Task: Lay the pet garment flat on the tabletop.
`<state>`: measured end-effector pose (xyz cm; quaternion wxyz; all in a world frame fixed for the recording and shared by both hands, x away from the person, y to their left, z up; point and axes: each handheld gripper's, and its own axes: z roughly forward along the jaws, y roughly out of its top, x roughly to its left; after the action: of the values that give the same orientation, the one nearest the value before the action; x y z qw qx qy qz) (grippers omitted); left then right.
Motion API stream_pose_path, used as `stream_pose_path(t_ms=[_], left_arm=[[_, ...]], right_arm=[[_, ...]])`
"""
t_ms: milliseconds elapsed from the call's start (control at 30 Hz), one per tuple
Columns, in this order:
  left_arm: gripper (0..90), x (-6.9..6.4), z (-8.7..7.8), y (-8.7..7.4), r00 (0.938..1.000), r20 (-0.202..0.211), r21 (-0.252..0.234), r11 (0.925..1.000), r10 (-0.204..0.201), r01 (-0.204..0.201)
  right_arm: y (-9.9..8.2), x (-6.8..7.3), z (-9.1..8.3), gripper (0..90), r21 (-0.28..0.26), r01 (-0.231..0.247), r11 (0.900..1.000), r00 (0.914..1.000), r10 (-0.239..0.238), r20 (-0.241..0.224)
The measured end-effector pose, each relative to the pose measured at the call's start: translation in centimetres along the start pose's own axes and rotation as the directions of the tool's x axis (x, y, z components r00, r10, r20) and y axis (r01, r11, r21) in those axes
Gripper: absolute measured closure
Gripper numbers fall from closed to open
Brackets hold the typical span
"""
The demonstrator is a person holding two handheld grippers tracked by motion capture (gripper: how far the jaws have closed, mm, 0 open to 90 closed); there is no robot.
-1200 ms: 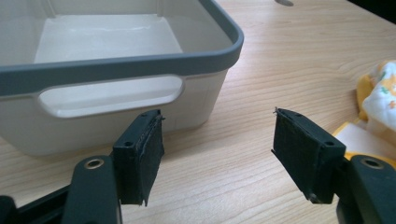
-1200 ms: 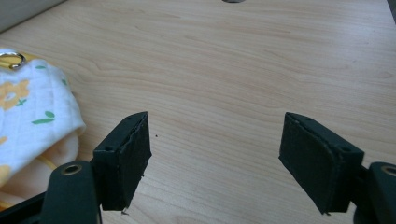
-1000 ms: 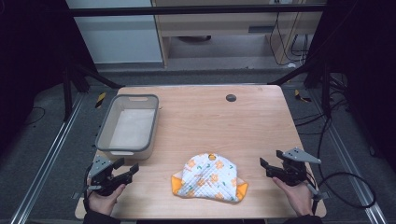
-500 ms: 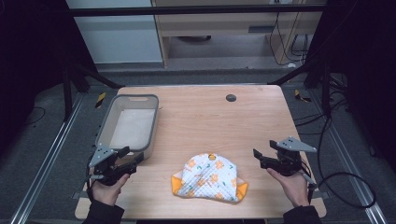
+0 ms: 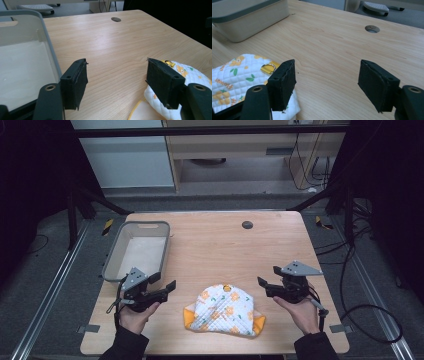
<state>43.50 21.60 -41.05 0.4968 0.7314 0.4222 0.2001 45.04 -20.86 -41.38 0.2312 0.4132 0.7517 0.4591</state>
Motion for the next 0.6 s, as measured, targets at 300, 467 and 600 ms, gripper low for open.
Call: stream_pose_path(t_ms=[300, 467, 600], left_arm=[[32.7, -1.3, 2.1, -0.1, 0.9987, 0.034, 0.047, 0.9981, 0.037, -0.039], [32.6, -2.0, 3.4, -0.3, 0.9976, 0.051, 0.078, 0.9956, 0.047, -0.051], [32.6, -2.7, 4.5, -0.7, 0.9952, 0.072, 0.114, 0.9908, 0.066, -0.074]], right_arm=[[-1.0, 0.6, 1.1, 35.2, 0.034, 0.007, 0.9994, 0.9994, -0.006, -0.035], [-1.6, 0.8, 1.7, 37.6, 0.057, 0.010, 0.9983, 0.9990, -0.008, -0.044], [-2.2, 1.1, 2.4, 40.0, 0.088, 0.019, 0.9960, 0.9978, -0.013, -0.064]])
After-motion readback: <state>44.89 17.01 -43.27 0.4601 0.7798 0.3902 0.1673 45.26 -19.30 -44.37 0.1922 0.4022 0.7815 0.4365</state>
